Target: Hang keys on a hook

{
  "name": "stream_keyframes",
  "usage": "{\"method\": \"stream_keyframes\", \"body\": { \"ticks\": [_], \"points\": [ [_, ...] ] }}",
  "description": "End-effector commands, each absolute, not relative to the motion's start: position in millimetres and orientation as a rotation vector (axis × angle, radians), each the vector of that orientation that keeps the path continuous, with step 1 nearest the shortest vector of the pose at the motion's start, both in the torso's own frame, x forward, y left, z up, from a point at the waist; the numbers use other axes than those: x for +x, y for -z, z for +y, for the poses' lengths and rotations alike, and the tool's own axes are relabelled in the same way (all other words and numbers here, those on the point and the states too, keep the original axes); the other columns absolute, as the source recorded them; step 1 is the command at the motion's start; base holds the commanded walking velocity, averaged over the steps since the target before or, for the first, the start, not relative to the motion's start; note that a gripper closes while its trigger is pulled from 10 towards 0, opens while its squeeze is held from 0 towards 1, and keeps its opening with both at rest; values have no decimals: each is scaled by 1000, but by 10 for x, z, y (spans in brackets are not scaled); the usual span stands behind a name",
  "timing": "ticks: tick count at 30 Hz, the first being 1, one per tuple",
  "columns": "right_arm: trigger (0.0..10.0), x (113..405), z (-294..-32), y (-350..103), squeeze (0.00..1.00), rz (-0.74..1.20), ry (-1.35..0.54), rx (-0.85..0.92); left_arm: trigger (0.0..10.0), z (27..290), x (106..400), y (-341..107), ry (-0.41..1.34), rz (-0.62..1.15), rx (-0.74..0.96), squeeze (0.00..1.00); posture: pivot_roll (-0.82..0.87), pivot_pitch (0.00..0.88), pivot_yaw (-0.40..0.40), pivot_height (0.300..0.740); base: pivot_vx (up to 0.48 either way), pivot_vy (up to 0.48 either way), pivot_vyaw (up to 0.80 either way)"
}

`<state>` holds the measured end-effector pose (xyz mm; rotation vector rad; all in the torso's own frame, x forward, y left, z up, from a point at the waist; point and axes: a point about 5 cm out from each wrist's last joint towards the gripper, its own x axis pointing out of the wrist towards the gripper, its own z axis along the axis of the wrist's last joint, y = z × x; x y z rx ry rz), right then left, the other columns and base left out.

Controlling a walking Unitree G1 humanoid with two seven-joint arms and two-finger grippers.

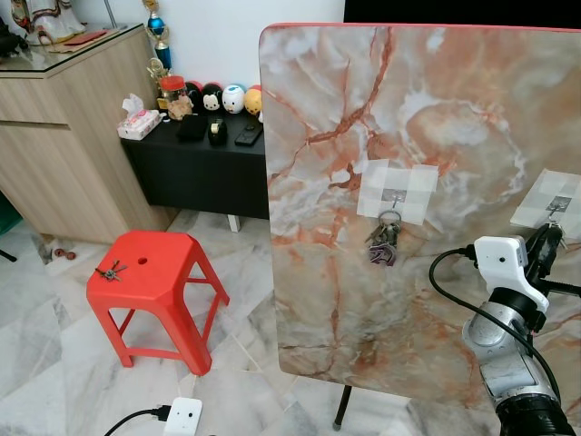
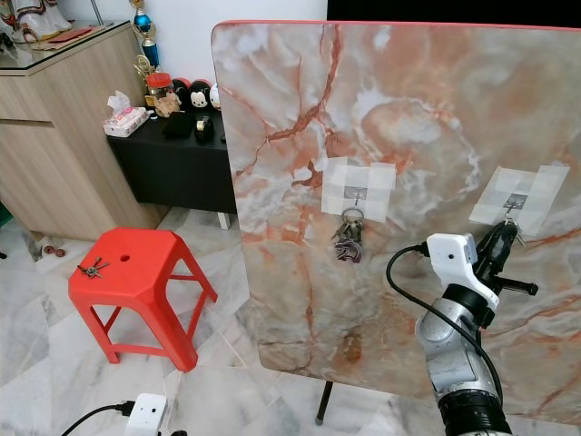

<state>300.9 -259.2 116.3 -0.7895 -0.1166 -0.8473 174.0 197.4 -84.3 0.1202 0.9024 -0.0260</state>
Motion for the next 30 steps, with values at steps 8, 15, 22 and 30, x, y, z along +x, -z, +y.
{"method": "stream_keyframes", "body": {
  "ticks": [8,15,22,30],
  "points": [
    [10000,3041,-2598,-1284,0,-162,872,-792,10000,1992,1719,851,22,910,124,0,15,0,12,740,0,0,0],
    [10000,3061,-2635,-1294,0,-148,872,-794,10000,1990,1721,851,21,910,123,0,17,0,11,740,0,0,0],
    [10000,3084,-2665,-1299,0,-127,849,-812,10000,1988,1723,850,21,909,123,0,18,0,11,740,0,0,0],
    [10000,3091,-2690,-1280,0,-91,836,-813,10000,1990,1725,849,21,909,122,0,17,0,12,740,0,0,0]
  ]
}}
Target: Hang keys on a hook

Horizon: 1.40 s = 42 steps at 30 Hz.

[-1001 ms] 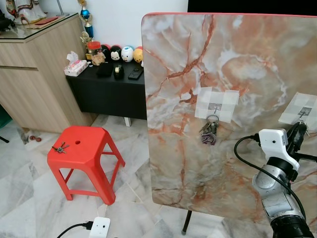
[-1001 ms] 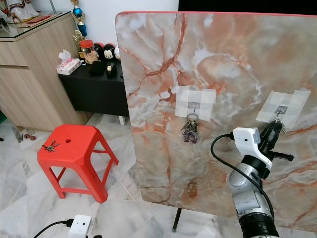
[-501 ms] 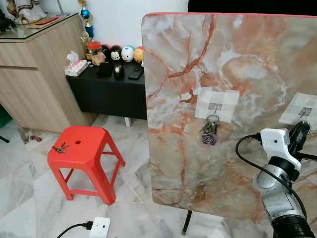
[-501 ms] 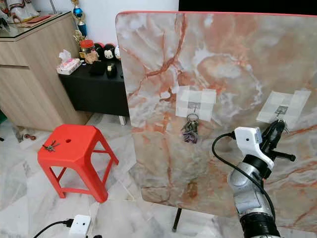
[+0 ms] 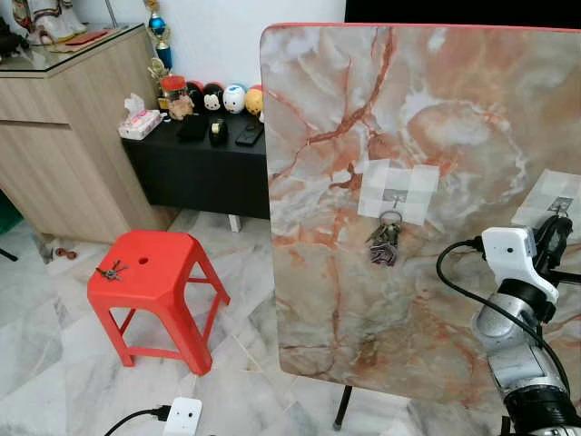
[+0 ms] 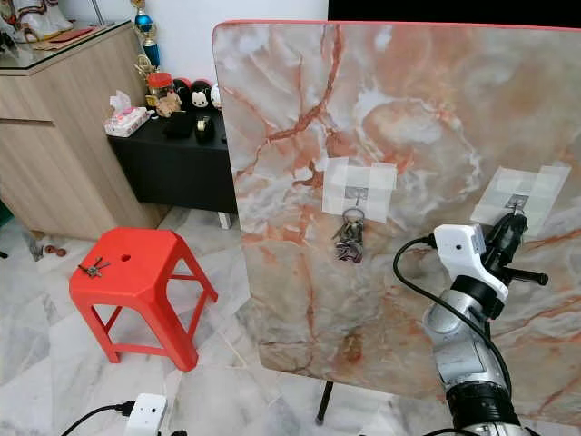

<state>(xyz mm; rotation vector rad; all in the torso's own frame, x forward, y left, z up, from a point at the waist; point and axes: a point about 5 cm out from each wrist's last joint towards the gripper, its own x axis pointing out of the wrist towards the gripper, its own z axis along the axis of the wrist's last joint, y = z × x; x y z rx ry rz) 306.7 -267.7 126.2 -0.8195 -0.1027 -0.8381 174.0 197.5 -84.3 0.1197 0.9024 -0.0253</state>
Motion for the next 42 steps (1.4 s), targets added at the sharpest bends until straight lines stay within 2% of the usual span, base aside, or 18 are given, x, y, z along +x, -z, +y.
{"method": "stream_keyframes", "body": {
  "ticks": [1,31,32,33,42],
  "points": [
    [10000,3087,-2685,-1259,0,-79,829,-808,10000,1990,1725,849,22,909,124,0,16,0,12,740,0,0,0],
    [10000,3045,-2593,-1157,0,-53,773,-764,10000,1996,1728,846,22,907,129,0,16,0,12,740,0,0,0],
    [10000,3043,-2590,-1176,957,-67,778,-753,10000,1995,1728,846,22,906,130,0,17,0,11,740,0,0,0],
    [10000,3042,-2588,-1184,1000,-73,780,-745,10000,1994,1729,845,22,906,130,0,17,0,11,740,0,0,0],
    [10000,3037,-2567,-1209,1000,-98,782,-707,10000,1984,1741,842,22,903,129,0,17,0,12,740,0,0,0]
  ]
}}
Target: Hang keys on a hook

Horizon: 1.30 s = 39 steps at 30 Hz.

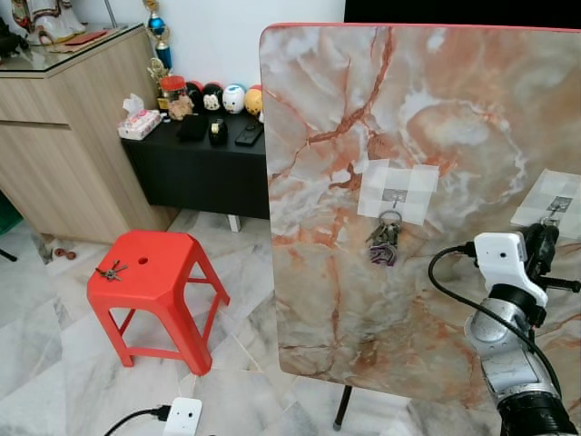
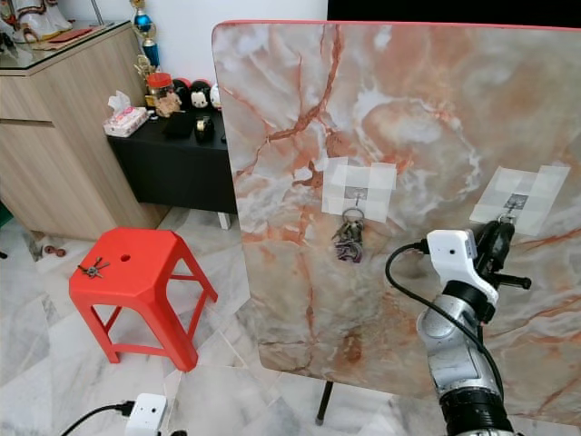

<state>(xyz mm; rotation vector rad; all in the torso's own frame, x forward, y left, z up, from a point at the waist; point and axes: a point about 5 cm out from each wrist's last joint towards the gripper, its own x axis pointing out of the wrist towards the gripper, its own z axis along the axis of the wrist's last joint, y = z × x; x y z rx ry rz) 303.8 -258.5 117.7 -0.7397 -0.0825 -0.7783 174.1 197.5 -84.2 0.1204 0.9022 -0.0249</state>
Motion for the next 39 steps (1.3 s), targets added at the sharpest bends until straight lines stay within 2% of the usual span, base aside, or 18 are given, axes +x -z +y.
{"method": "stream_keyframes", "body": {
  "ticks": [1,8,14,15,16,22,23,27,29,30,31,35,36,38,39],
  "points": [
    [10000,3041,-2550,-1220,1000,-109,771,-687,10000,1982,1746,840,23,901,129,0,16,0,13,740,0,0,0],
    [10000,3041,-2533,-1223,1000,-120,760,-652,10000,1982,1750,837,23,900,129,0,17,0,13,740,0,0,0],
    [10000,3044,-2431,-1291,1000,-203,706,-593,10000,1989,1751,835,24,897,130,0,17,0,13,740,0,0,0],
    [10000,3038,-2422,-1295,141,-212,701,-587,10000,1990,1749,836,23,897,130,0,17,0,13,740,0,0,0],
    [10000,3031,-2411,-1298,0,-220,694,-574,10000,1992,1748,836,23,897,130,0,17,0,13,740,0,0,0],
    [10000,2985,-2252,-1261,0,-250,574,-507,10000,1992,1746,837,24,898,130,0,9,2,13,740,0,0,0],
    [10000,2940,-2170,-1161,0,-222,511,-484,10000,1988,1745,838,25,899,130,0,9,1,12,740,0,0,0],
    [10000,2873,-2123,-1001,0,-156,467,-442,10000,1984,1746,838,26,899,130,0,11,0,10,740,0,0,0],
    [10000,2734,-2147,-710,0,-20,470,-386,10000,1986,1750,837,24,899,130,0,9,0,10,740,0,0,0],
    [10000,2734,-2147,-710,0,-20,470,-386,10000,1986,1750,837,24,899,130,0,9,0,10,740,0,0,0],
    [10000,2667,-2156,-477,0,114,462,-309,10000,1989,1755,835,24,900,132,0,5,0,11,740,0,0,0],
    [10000,2545,-2230,-111,0,342,508,-180,10000,1992,1761,832,25,901,138,0,3,0,13,740,0,0,0],
    [10000,2545,-2230,-111,0,342,508,-180,10000,1992,1761,832,25,901,138,0,3,0,13,740,0,0,0],
    [10000,2373,-2298,225,0,530,536,-83,10000,2000,1767,829,25,904,143,0,1,0,16,740,0,0,0],
    [10000,2373,-2298,225,0,530,536,-83,10000,2000,1767,829,25,904,143,0,1,0,16,740,0,0,0]
  ]
}}
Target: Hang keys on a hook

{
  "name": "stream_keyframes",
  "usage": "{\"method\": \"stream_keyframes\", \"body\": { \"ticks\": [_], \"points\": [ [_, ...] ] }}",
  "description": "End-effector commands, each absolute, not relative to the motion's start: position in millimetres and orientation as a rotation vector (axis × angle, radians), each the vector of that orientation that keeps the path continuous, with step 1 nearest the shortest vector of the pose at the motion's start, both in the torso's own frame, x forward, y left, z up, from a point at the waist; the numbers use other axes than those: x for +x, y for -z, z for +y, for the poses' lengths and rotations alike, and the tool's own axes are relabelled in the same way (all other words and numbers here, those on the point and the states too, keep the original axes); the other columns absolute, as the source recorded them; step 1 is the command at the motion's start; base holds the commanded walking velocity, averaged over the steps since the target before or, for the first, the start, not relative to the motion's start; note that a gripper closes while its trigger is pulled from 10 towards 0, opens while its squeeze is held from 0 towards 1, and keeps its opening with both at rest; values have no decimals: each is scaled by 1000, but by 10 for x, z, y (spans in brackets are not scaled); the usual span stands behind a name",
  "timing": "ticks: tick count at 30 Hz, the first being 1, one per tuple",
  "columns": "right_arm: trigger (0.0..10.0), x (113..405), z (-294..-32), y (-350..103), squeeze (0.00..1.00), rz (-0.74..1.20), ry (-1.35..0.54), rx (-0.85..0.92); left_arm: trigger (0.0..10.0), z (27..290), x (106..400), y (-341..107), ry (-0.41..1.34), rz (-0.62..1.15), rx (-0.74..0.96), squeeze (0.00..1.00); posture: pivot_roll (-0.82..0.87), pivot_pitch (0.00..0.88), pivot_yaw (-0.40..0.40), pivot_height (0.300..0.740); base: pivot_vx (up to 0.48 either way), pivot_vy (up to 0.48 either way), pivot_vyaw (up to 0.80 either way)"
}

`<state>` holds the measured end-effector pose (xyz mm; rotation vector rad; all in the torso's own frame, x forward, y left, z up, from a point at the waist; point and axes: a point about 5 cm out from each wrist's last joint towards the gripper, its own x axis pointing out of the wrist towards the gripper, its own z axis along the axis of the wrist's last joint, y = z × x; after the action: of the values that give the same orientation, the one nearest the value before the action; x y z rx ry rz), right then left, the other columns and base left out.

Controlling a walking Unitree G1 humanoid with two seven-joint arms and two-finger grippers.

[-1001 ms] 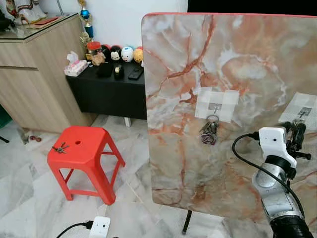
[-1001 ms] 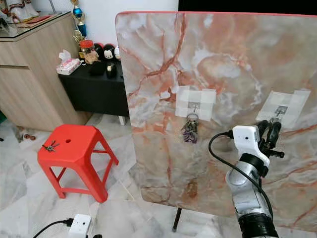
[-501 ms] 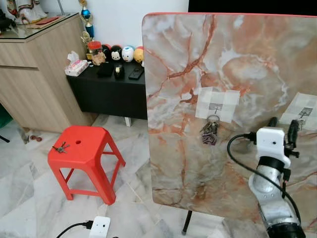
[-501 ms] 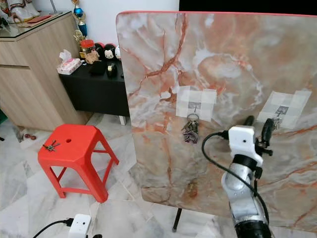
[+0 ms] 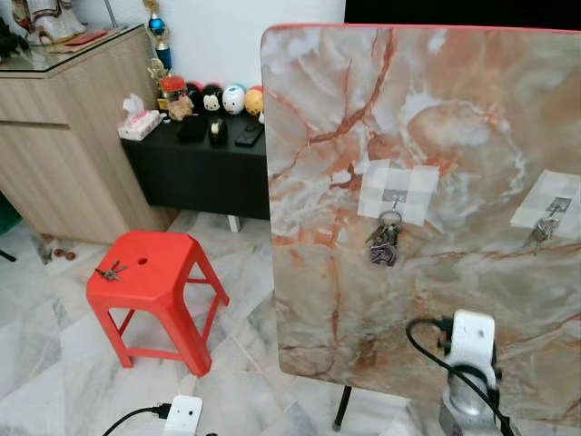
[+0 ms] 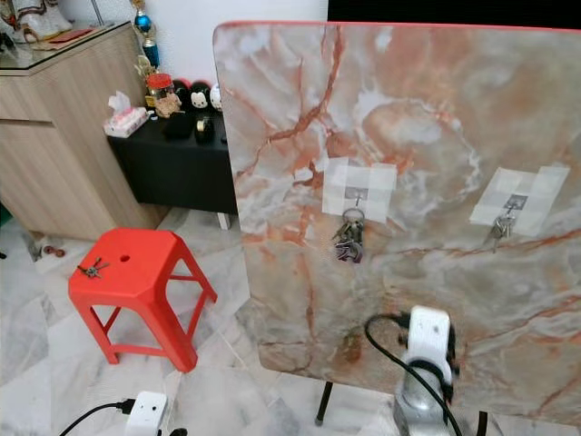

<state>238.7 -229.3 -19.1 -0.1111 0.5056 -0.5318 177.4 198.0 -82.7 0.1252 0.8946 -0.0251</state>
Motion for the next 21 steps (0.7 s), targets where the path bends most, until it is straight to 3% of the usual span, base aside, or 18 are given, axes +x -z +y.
{"method": "stream_keyframes", "body": {
  "ticks": [1,6,11,21],
  "points": [
    [10000,2311,-2271,338,0,602,512,-27,10000,2004,1770,828,24,904,144,0,-1,0,17,740,0,0,0],
    [10000,2160,-2143,547,0,744,383,-34,10000,2016,1773,825,19,904,146,0,-2,0,19,740,0,0,0],
    [10000,1804,-1928,842,0,958,210,100,10000,2028,1778,824,17,911,155,0,-10,0,25,740,0,0,0],
    [10000,1552,-2083,936,0,1021,267,137,10000,2017,1759,840,8,933,146,0,-10,0,19,740,0,0,0]
  ]
}}
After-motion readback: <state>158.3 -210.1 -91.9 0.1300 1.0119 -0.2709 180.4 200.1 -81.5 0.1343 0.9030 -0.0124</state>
